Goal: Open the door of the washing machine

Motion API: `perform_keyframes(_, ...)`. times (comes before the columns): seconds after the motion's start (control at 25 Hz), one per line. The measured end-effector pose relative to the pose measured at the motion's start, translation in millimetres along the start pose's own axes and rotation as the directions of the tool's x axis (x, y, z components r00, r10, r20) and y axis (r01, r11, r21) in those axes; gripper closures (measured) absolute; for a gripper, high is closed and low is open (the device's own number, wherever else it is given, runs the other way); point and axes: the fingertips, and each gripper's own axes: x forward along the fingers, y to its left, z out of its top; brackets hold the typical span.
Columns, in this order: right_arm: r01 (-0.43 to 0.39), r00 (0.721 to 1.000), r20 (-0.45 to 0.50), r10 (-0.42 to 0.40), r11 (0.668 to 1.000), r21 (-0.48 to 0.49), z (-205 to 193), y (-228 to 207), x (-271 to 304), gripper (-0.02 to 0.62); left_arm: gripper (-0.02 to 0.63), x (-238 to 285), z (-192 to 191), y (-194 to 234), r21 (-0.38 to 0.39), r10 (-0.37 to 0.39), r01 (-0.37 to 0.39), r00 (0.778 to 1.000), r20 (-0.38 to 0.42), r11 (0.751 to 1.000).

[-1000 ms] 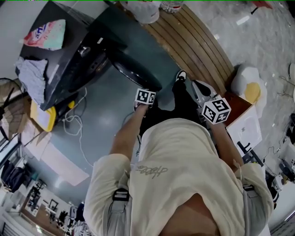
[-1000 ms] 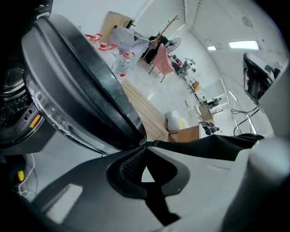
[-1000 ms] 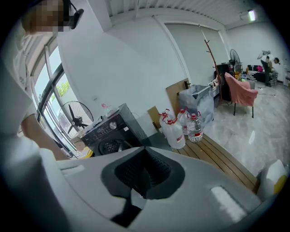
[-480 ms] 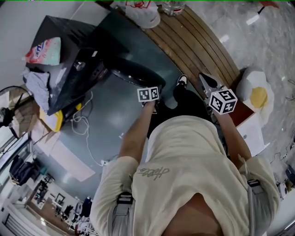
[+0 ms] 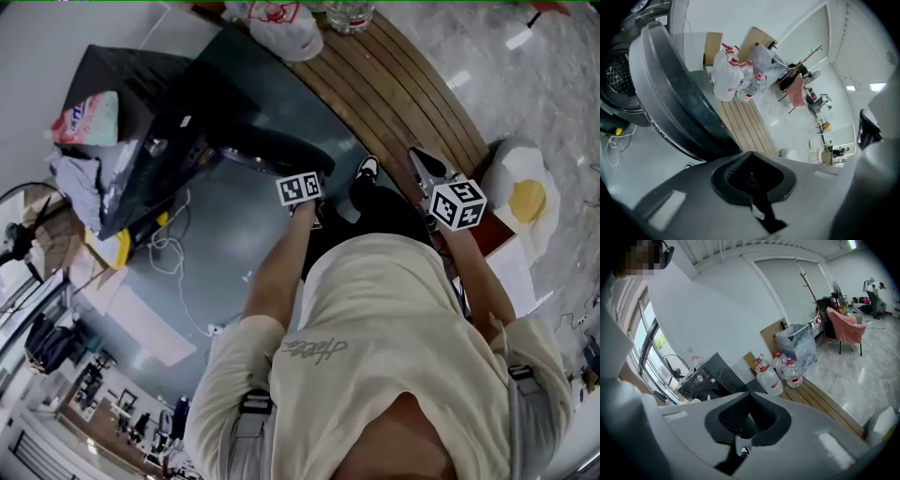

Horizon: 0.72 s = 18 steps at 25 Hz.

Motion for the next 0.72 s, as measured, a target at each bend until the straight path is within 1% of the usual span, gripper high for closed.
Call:
perform_keyframes(0.12, 0.011, 1.000, 0.000, -0.011, 1.000, 0.014, -0.2, -9.6, -6.7, 0.594, 0.592, 2.7, 3.6, -1.9, 0.004, 0.054, -0.054, 0.998, 0.009, 0.999)
perform_keyframes(0.2, 0.016, 1.000, -0.003, -0.015, 1.000, 0.019, -0.5, -14.0, -9.1, 0.594, 0.591, 4.3, 6.2, -3.2, 0.041, 0.069, -0.070, 0.998, 0.008, 0.997)
perform_keyframes(0.32, 0.023, 1.000, -0.006, -0.023, 0.999, 0.025, -0.5, -21.8, -11.1, 0.594, 0.591, 6.5, 11.6, -7.2, 0.120, 0.067, -0.067, 0.998, -0.002, 0.990)
perform_keyframes(0.48, 0.033, 0.999, -0.007, -0.033, 0.999, 0.038, -3.8, -29.7, -15.5, 0.594, 0.591, 8.6, 20.7, -14.3, 0.189, 0.051, -0.048, 0.999, -0.009, 0.981)
perform_keyframes(0.56, 0.034, 0.999, -0.010, -0.033, 0.998, 0.043, -6.9, -30.4, -17.2, 0.594, 0.591, 8.7, 27.9, -17.1, 0.228, 0.053, -0.052, 0.999, 0.005, 0.972)
perform_keyframes(0.72, 0.032, 0.999, -0.015, -0.032, 0.998, 0.048, -9.4, -32.9, -18.5, 0.594, 0.591, 7.2, 54.3, -23.5, 0.286, 0.056, -0.073, 0.996, 0.066, 0.955)
